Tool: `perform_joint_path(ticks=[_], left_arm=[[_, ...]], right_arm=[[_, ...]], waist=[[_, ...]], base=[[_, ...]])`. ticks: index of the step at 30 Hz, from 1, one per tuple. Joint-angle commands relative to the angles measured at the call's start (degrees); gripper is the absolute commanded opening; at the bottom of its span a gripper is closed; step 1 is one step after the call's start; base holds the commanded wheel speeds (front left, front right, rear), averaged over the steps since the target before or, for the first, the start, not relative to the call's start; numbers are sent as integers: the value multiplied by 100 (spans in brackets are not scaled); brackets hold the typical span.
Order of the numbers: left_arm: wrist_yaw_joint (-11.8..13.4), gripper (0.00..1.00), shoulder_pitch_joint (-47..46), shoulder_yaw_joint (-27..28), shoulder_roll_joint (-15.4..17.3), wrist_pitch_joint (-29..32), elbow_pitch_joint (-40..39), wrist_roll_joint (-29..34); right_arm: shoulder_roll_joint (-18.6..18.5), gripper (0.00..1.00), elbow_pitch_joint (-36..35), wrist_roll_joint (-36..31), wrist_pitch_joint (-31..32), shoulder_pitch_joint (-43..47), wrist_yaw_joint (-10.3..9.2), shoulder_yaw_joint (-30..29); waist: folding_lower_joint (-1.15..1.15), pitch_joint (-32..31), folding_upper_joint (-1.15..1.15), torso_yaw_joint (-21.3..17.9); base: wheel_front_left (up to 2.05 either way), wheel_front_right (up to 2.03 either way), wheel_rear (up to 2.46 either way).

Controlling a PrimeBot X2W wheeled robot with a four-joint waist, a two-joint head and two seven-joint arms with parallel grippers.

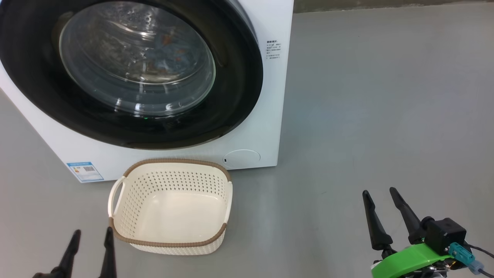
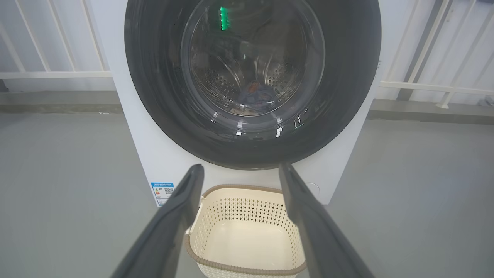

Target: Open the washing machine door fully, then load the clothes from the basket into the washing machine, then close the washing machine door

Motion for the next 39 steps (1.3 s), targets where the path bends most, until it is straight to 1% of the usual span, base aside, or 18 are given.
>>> perform_joint_path(ticks=[1, 2, 6, 8, 12, 17, 39], left_arm=[[-9, 100, -120, 134, 98, -36, -145, 25], [0, 0, -1, -44, 13, 0, 3, -5], [1, 0, 1, -107, -129, 16, 243, -38], [1, 0, -17, -103, -131, 47, 250, -167], [1, 0, -50, -93, -133, 115, 263, -428], [0, 0, -100, -80, -136, 197, 293, -749], [-2, 0, -312, -20, -152, 545, 401, -2087]], right_arm=[[3, 100, -131, -41, -27, -18, -33, 123], [0, 0, 2, 2, 0, 0, 0, 1], [11, 0, 257, 42, 9, 38, 2, 17], [8, 0, 248, 174, 35, 39, 1, 15], [-5, 0, 241, 446, 95, 34, 0, 8], [-17, 0, 247, 778, 168, 18, -1, 1], [-55, 0, 244, 2151, 485, -43, -7, -47]], waist=[[0, 5, 0, 7], [0, 4, 0, 6], [0, 5, 0, 7], [1, 2, 0, 7], [13, -17, 0, 5], [1, -14, 0, 4], [0, -41, 0, -2]], base=[[0, 0, 0], [0, 0, 0], [0, 0, 0], [0, 0, 0], [0, 0, 0], [0, 0, 0], [0, 0, 0]])
